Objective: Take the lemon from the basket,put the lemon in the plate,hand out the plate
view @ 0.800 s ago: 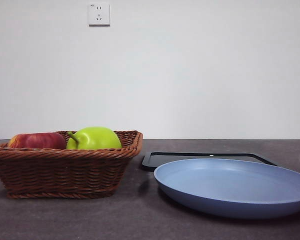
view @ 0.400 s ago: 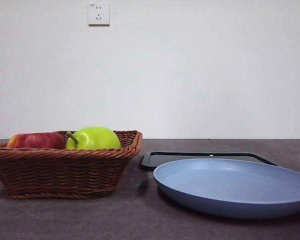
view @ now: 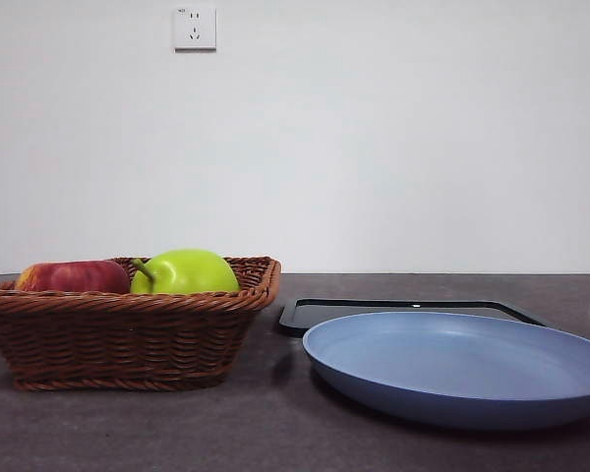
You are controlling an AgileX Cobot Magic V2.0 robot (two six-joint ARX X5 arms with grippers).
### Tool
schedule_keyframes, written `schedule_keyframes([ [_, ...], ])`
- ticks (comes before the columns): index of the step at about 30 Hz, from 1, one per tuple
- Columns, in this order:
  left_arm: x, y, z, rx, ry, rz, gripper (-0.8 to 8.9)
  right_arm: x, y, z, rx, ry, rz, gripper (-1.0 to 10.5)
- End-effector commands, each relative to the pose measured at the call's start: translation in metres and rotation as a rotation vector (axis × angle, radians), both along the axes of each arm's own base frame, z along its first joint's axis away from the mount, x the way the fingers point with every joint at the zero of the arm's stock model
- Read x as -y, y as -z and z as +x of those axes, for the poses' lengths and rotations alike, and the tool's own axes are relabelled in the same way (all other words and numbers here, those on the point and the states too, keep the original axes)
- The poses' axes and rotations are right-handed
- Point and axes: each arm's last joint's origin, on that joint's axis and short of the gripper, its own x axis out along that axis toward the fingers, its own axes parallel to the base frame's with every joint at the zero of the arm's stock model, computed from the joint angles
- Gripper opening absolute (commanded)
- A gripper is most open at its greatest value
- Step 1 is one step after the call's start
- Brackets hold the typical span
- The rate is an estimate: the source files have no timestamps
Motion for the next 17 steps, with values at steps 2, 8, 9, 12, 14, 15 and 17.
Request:
schedule_keyframes([
  [2, 0.001, -0.029, 0.014, 0.022, 0.087, 0.060, 0.06, -0.001, -0.024, 0.008, -0.018, -0.051, -0.042, 0.0],
  [8, 0.005, -0.062, 0.039, -0.004, 0.256, 0.035, 0.06, -0.005, -0.042, 0.030, -0.144, -0.199, -0.066, 0.0],
  [9, 0.006, -0.065, 0.043, -0.013, 0.276, 0.030, 0.06, -0.006, -0.042, 0.034, -0.172, -0.236, -0.066, 0.0],
  [12, 0.012, -0.073, 0.055, -0.054, 0.359, 0.022, 0.06, -0.009, -0.039, 0.046, -0.272, -0.335, -0.065, 0.0],
  [14, 0.016, -0.076, 0.062, -0.097, 0.399, 0.040, 0.06, -0.010, -0.034, 0.054, -0.338, -0.393, -0.052, 0.0],
  [15, 0.019, -0.077, 0.065, -0.123, 0.423, 0.054, 0.06, -0.011, -0.030, 0.057, -0.374, -0.422, -0.040, 0.0],
  [17, 0.026, -0.078, 0.070, -0.174, 0.467, 0.076, 0.06, -0.013, -0.021, 0.064, -0.443, -0.461, -0.017, 0.0],
])
